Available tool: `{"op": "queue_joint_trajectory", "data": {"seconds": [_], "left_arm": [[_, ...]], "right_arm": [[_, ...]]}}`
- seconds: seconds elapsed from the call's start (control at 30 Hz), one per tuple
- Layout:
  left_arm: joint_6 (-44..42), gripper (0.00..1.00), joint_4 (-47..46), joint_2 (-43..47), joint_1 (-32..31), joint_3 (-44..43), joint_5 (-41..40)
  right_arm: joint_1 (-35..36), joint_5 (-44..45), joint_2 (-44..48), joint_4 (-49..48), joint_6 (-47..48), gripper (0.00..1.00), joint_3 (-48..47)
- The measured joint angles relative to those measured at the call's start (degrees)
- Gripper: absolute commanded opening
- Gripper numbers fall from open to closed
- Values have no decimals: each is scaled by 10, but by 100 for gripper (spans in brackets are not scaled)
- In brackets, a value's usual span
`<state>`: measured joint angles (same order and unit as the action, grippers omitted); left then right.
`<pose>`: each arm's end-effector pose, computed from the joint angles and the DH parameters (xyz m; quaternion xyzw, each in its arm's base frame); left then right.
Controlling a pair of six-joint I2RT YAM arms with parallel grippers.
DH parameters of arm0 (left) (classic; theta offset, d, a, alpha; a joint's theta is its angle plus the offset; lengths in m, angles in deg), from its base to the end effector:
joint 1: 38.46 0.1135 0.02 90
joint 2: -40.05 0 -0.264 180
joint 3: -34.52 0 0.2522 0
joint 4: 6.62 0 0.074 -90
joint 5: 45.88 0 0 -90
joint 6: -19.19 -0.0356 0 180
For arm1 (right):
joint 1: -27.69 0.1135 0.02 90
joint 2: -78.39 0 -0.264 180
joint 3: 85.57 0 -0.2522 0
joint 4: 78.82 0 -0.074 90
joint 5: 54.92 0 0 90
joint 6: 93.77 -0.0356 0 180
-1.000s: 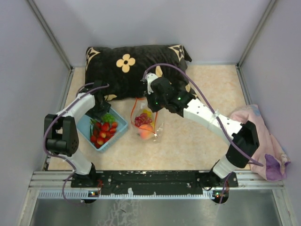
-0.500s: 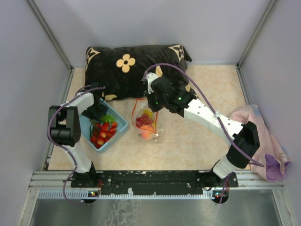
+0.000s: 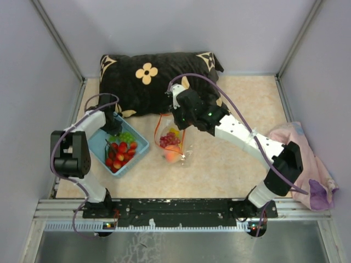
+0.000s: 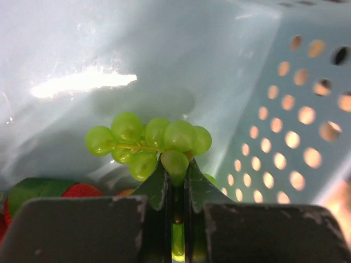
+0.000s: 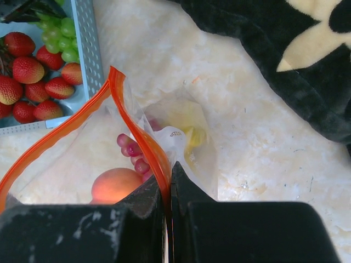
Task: Place the food in the zip-top bag and seal the zipper
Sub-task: Pick up the fake fruit from the bin, then place the fake fruit in the zipper food storage bag.
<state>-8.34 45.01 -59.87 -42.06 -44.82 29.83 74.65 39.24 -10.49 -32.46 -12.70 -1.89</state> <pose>0.3346 -0.0122 0.1816 -0.4985 0.8443 0.0194 0.1956 0.2408 0.2541 0.3413 -0.2790 0.8576 0.1730 0.3960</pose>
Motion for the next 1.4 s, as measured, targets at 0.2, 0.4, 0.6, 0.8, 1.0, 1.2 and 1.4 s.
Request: {"op": "queue_joint_trajectory", "data": {"seconds": [0.2,0.4,0.6,0.8,1.0,1.2,1.4], "left_arm": [[-45,0,-21,108,0,15,1],[-120,0,-69,248,0,59,23],[-217,0,-162,398,0,124,119],[-269,0,-246,454,0,130,243],[-276,1,-334,478,-24,173,349],[-292,1,-406,492,-120,179,389],[-304,1,-478,491,-191,179,396]], "right_arm": [[0,16,0,4,3,4,-1],[0,31,0,16,4,4,-12],[0,40,0,18,4,4,-29],[0,44,-1,24,4,4,-35],[0,44,-2,26,4,4,-38],[0,43,-3,26,1,4,-38],[0,40,-5,25,-4,4,-38]]}}
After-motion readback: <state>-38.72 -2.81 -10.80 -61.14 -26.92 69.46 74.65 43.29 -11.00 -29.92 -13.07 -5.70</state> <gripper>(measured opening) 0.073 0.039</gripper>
